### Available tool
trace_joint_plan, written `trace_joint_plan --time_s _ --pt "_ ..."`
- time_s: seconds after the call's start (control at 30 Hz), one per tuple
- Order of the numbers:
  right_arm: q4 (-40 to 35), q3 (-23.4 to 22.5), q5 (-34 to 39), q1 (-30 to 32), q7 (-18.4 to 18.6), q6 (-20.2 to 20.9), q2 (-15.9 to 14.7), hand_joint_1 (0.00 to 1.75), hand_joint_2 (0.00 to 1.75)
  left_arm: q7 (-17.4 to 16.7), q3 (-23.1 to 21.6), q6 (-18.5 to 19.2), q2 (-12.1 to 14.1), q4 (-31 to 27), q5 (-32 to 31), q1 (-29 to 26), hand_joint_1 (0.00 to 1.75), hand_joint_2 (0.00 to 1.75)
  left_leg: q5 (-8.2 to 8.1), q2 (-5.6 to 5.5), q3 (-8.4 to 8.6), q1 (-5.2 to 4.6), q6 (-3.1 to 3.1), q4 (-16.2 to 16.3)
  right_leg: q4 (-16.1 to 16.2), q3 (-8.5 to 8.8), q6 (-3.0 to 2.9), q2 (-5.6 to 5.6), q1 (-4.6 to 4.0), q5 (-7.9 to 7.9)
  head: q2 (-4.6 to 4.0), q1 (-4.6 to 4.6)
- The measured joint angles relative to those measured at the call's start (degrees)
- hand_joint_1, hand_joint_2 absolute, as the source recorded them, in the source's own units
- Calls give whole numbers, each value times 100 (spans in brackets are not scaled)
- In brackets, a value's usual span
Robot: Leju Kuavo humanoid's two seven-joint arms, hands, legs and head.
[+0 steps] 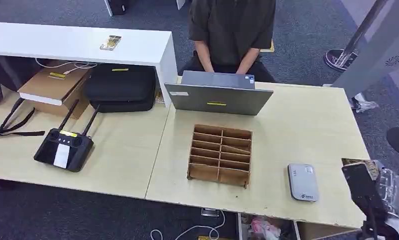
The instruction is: Pass the card to the sensor for recognition and then transmit it.
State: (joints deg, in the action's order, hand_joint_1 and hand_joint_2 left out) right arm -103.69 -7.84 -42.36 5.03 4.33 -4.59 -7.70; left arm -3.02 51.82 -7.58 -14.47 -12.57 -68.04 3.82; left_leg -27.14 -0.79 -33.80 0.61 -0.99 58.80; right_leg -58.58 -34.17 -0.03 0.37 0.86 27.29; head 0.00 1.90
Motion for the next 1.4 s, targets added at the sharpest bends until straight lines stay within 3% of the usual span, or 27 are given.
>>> trace_joint_plan --time_s 0.27,0.67,1.4 --pt "265 -18 -120 -384 -151 -348 267 175 175 -2 -15 57 -18 0 -118 9 0 0 1 5 2 0 -1 -1 -2 3 -1 5 0 -1 0 -2" --pt "1302 603 -208 -1436 -88 -206 713 175 175 -66 -98 146 -35 0 -206 46 0 0 5 1 2 1 -5 -1 -5 3 -2 4 -1 -1 0 0" --pt "2874 1423 -157 -2920 -64 28 890 175 175 -173 -312 192 -46 0 -328 76 0 0 6 1 -1 1 -5 0 -6 1 -1 3 -1 -1 0 -2"
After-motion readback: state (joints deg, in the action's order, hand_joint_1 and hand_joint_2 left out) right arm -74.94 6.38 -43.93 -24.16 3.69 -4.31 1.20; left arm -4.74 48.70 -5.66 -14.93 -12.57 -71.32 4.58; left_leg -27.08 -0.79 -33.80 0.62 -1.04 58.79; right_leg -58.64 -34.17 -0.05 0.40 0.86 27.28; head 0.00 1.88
